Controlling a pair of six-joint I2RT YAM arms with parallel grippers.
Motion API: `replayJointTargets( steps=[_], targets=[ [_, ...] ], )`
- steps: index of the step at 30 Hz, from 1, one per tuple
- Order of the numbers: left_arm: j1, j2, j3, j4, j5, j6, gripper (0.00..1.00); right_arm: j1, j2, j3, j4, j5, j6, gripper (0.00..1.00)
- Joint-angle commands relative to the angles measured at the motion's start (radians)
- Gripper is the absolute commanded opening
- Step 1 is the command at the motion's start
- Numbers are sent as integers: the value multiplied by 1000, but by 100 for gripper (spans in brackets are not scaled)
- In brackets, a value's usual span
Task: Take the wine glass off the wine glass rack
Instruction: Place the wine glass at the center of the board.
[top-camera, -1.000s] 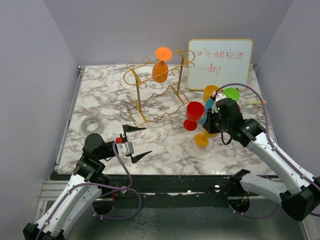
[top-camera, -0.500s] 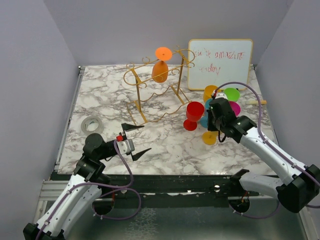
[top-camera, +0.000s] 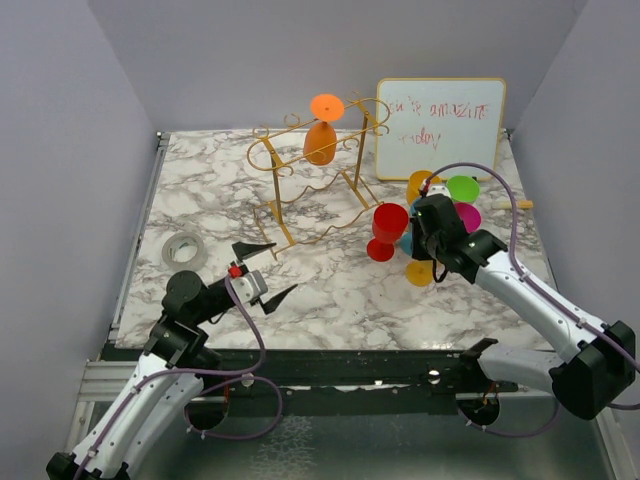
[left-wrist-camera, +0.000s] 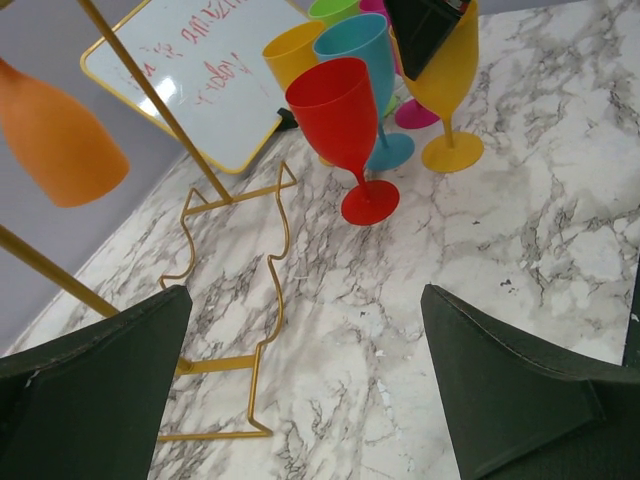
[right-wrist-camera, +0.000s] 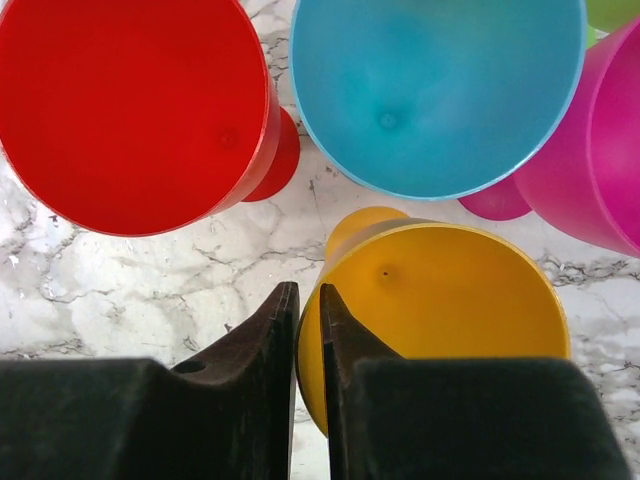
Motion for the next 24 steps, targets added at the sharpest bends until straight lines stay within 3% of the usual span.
replayJointTargets(
  steps=[1,6,11,17,20,24],
  targets=[
    [5,-18,-2,6,-86,-47,99,1,10,14,-8,24,5,22],
    [5,-8,13,7,-178,-93,99,1,-12,43,-30,-2,-10,37],
    [5,-18,60,14,-399,-261,99,1,-56,97,-61,-29,-34,39],
    [5,61,277,-151,-634,-308,99,1,-129,164,-41,-60,-47,54],
    [5,140,398,-217,-624,-257,99,1,-170,153,27,-157,-14,58],
    [5,306,593,-377,-714,-262,99,2,-233,53,200,-425,42,62]
  ],
)
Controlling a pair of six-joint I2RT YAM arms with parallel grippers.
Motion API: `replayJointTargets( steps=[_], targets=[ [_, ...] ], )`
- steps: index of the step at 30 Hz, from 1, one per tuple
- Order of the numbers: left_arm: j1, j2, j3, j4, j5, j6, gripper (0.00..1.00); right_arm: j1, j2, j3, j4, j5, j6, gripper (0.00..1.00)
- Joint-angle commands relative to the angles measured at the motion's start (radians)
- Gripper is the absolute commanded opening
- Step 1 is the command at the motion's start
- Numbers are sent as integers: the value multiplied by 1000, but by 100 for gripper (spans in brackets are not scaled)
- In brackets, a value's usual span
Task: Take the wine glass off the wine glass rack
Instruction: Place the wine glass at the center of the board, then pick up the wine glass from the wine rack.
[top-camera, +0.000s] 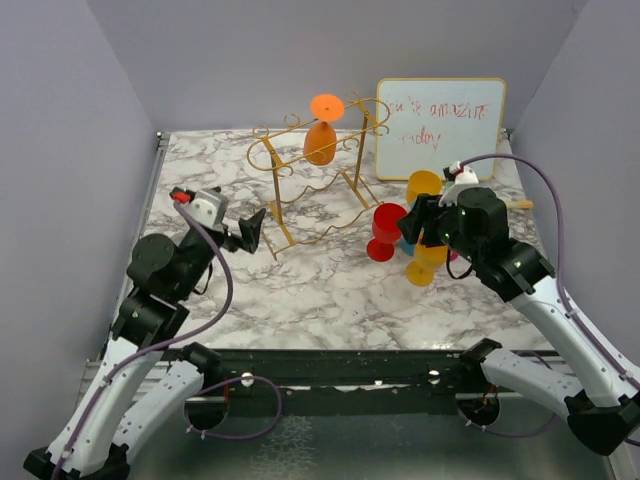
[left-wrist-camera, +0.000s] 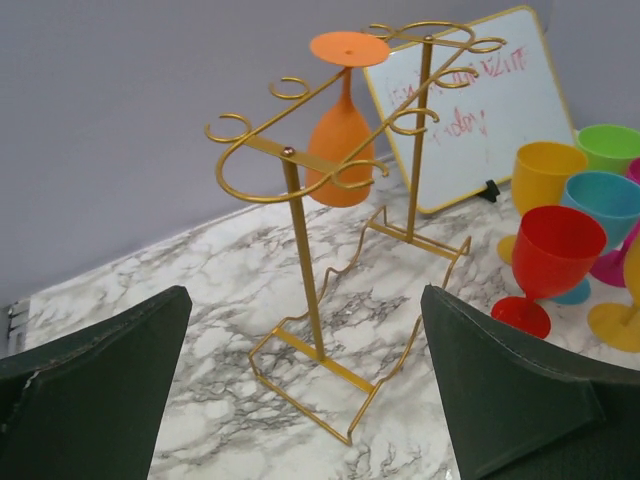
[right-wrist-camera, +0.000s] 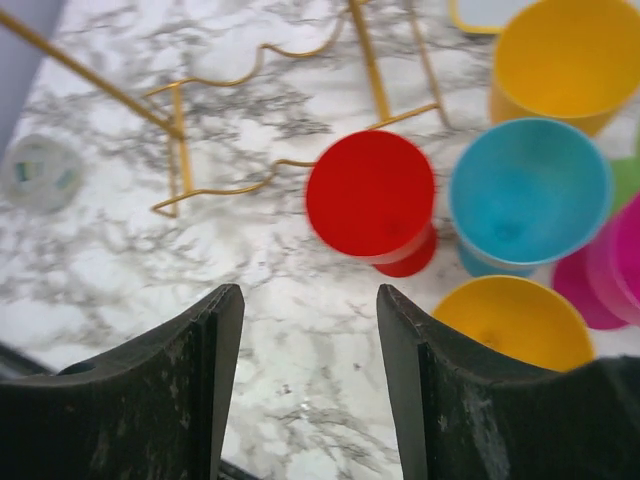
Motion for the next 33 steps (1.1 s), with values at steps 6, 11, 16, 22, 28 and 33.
replayJointTargets(
  steps=[6,11,16,22,28,33],
  targets=[
    [18,384,396,-264,-58,-34,99,2,-57,-110,221,-420,98,64],
    [95,590,740,-348,68,-100,99,1,-77,-129,228,-478,120,65],
    [160,801,1022,-429,225,-82,99,1,-105,-136,202,-483,127,65],
    [199,971,1178,-426,367,-105,97,1,-121,-140,190,-478,143,65],
    [204,1123,1279,-419,463,-138,93,1,-115,-148,195,-498,170,65],
    [207,1256,1385,-418,568,-134,87,1,-111,-154,197,-510,189,65]
  ],
)
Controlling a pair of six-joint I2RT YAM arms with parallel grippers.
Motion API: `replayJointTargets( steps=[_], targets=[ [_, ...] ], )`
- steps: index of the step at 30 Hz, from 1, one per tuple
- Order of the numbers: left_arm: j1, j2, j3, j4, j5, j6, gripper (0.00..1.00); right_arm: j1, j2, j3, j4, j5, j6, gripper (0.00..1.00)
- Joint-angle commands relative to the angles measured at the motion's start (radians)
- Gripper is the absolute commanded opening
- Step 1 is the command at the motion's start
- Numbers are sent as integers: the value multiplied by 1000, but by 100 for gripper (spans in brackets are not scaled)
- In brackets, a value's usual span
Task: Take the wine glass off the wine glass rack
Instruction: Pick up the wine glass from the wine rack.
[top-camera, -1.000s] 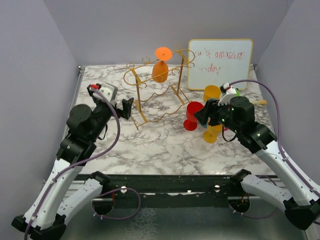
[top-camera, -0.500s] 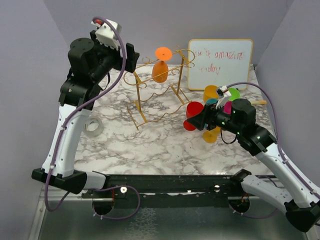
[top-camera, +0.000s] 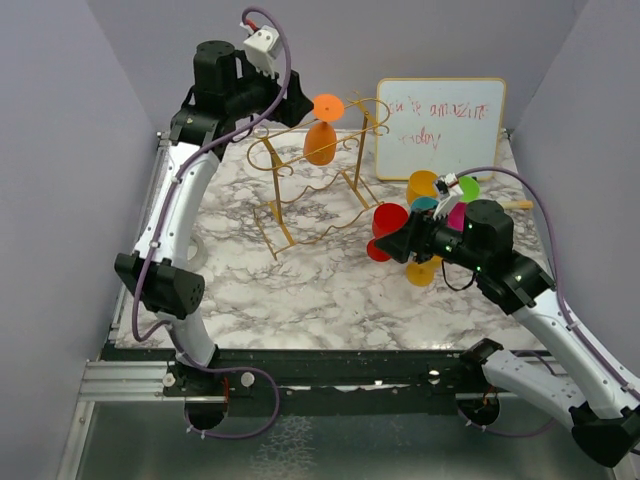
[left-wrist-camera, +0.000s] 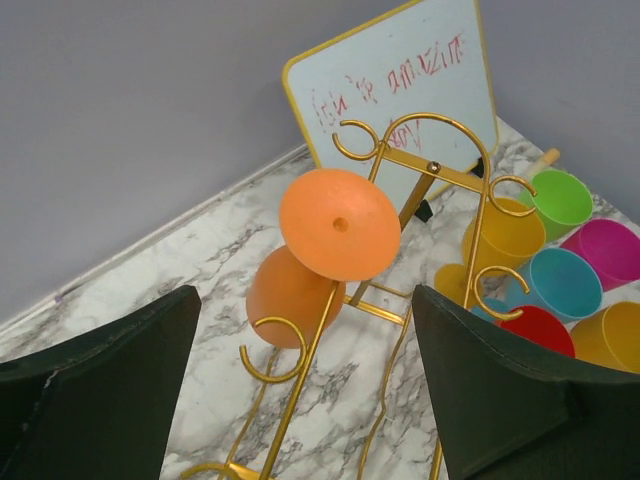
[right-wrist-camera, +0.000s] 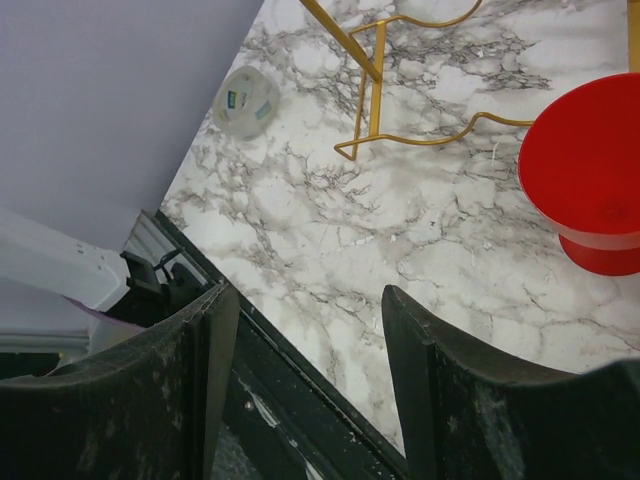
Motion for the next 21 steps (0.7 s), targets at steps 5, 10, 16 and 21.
replayJointTargets(
  steps=[5,10,16,21],
  targets=[
    [16,184,189,-14,185,-66,82,1,7,-19,-15,-47,30,65],
    [23,263,236,-14,226,-95,77,2,5,-16,-34,-37,28,65],
    [30,299,251,-14,244,-100,71,1,2,-23,-42,-34,30,65],
    [34,308,239,-13,272,-99,67,1,3,-32,-41,-33,34,65]
  ],
)
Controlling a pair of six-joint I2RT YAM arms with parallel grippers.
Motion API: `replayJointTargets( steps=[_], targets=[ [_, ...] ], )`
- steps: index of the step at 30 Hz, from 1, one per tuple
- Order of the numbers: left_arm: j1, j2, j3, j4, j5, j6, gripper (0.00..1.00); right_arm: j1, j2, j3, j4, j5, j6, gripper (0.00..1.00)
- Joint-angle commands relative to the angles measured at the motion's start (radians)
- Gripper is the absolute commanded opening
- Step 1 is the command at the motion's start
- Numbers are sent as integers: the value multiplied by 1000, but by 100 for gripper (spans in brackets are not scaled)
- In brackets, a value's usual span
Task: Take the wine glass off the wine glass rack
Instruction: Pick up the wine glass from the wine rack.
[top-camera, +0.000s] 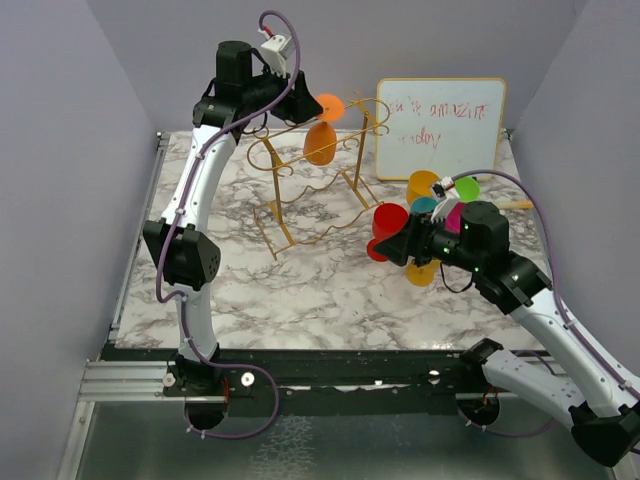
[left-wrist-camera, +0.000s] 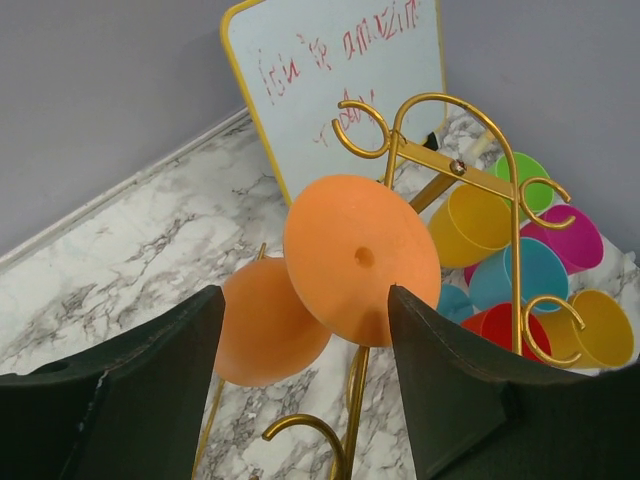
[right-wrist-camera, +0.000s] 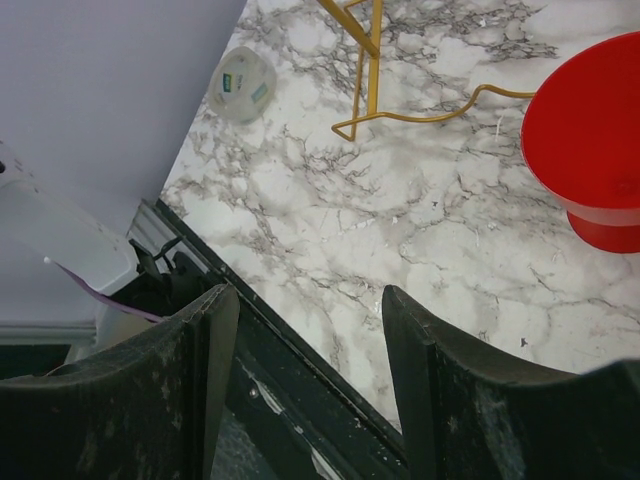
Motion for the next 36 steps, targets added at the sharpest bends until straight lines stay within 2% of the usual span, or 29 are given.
replayJointTargets(
  steps=[1,4,11,14,20,30,33,36],
  targets=[
    [8,5,24,2,67,-9,66,1,-2,-16,-25,-13,13,65],
    [8,7,18,1,80,-6,59,1,0,-18,-25,-13,17,65],
    [8,28,38,0,108,-11,54,1,24,-20,-46,-34,7,65],
    [8,36,44,1,109,-8,49,1,25,-25,-31,-56,13,65],
    [8,37,48,2,103,1,46,1,6,-33,6,-71,27,65],
    [8,39,59,13,131,-11,26,1,-1,-39,0,-57,30,65],
    [8,36,57,15,133,-13,17,1,-1,-37,-2,-49,35,65],
    [8,35,54,17,137,-13,15,1,-1,-36,-5,-43,38,65]
  ],
)
